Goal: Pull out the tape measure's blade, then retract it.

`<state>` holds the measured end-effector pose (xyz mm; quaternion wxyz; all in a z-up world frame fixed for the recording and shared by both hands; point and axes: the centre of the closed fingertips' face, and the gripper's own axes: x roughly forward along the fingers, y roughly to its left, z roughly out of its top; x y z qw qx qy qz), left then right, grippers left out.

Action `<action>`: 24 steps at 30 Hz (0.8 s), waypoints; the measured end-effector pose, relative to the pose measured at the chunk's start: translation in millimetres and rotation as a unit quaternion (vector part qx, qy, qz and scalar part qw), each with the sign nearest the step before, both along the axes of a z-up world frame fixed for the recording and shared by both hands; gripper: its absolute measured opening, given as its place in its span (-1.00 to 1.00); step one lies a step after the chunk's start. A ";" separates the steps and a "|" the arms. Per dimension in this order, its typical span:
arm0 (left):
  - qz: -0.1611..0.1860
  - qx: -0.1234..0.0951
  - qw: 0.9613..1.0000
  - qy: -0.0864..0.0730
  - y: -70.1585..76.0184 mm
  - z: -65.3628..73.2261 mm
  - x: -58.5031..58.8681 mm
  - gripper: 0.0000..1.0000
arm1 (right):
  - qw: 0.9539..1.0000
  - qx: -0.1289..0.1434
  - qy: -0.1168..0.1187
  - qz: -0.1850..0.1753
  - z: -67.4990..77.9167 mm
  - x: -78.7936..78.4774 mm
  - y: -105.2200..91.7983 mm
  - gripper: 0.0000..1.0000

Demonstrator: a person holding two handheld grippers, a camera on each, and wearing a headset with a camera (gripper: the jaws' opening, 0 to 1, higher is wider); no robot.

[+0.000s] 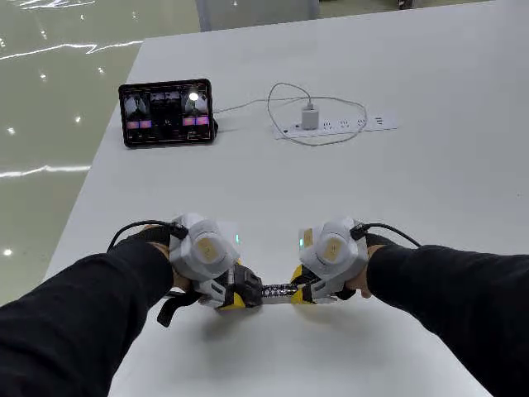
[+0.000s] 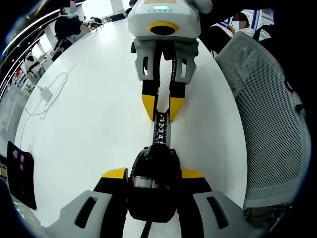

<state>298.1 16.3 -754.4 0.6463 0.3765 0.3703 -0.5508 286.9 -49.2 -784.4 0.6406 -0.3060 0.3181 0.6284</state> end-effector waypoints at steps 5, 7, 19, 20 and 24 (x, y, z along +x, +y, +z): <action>0.000 0.001 1.000 -0.001 -0.2 0.1 -0.1 -0.34 | 1.000 -0.001 0.002 -0.002 0.3 -0.9 -3.4 -0.80; -0.001 0.000 1.000 -0.001 -0.1 0.1 0.0 -0.34 | 1.000 -0.001 0.002 -0.001 0.7 -1.4 -4.7 -0.80; -0.007 -0.001 1.000 -0.002 -0.3 0.1 -0.9 -0.34 | 1.000 -0.001 0.008 -0.009 2.7 -5.3 -13.0 -0.80; -0.008 -0.001 1.000 -0.002 -0.4 0.1 -0.9 -0.34 | 1.000 -0.001 0.008 -0.009 2.9 -5.8 -13.6 -0.80; -0.011 -0.001 1.000 -0.003 -0.7 -0.4 -1.1 -0.34 | 1.000 0.000 0.010 -0.013 2.7 -6.0 -15.6 -0.80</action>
